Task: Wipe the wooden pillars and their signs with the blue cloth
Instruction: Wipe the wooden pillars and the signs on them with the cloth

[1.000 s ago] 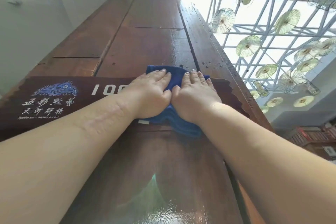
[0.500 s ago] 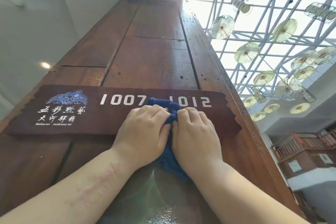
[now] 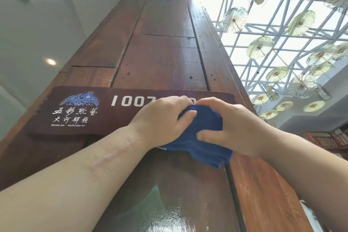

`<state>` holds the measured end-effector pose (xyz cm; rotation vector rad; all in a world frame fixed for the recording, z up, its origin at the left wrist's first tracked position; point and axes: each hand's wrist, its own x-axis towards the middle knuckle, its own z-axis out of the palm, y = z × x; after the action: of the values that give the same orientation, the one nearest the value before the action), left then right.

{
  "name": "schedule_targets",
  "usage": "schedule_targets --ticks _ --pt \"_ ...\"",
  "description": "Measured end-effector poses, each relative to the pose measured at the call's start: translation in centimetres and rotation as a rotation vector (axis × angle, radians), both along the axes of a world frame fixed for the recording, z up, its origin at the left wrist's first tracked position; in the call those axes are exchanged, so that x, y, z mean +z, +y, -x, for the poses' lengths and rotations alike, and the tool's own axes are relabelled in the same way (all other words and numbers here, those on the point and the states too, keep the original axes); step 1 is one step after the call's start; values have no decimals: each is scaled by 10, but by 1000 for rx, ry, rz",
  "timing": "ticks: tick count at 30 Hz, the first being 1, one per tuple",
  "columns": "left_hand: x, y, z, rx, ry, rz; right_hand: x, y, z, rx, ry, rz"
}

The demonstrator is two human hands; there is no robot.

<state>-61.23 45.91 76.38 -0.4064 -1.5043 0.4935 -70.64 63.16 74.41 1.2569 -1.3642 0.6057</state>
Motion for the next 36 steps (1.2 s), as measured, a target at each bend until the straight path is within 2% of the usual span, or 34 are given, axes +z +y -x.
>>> schedule_targets --ticks 2,5,8,11,13,15,17,22,27,28,30,33,36 --pt "8 -1 0 23 15 2 9 1 1 -108 104 67" --pt "35 8 1 24 83 20 28 -1 2 -310 272 328" --pt "69 23 9 55 80 30 53 -7 3 -461 228 517" --pt "80 26 24 79 7 41 72 -17 16 -559 176 536" --pt "77 20 35 39 94 166 75 -23 29 -511 155 574" --pt "75 12 41 39 164 214 78 -26 38 -454 160 633" --pt "74 10 42 31 126 186 85 -25 43 -436 144 679" --pt "89 13 42 192 -18 56 104 -25 39 -504 116 690" --pt "114 29 49 302 -58 -68 103 -17 38 -647 342 647" --pt "115 31 53 329 -36 -83 100 -19 42 -645 309 626" --pt "116 31 56 312 23 -88 98 -23 42 -488 133 594" --pt "116 20 45 182 -28 -24 106 -20 30 -298 -118 492" --pt "123 5 29 207 -43 -13 110 -20 13 -240 -215 421"
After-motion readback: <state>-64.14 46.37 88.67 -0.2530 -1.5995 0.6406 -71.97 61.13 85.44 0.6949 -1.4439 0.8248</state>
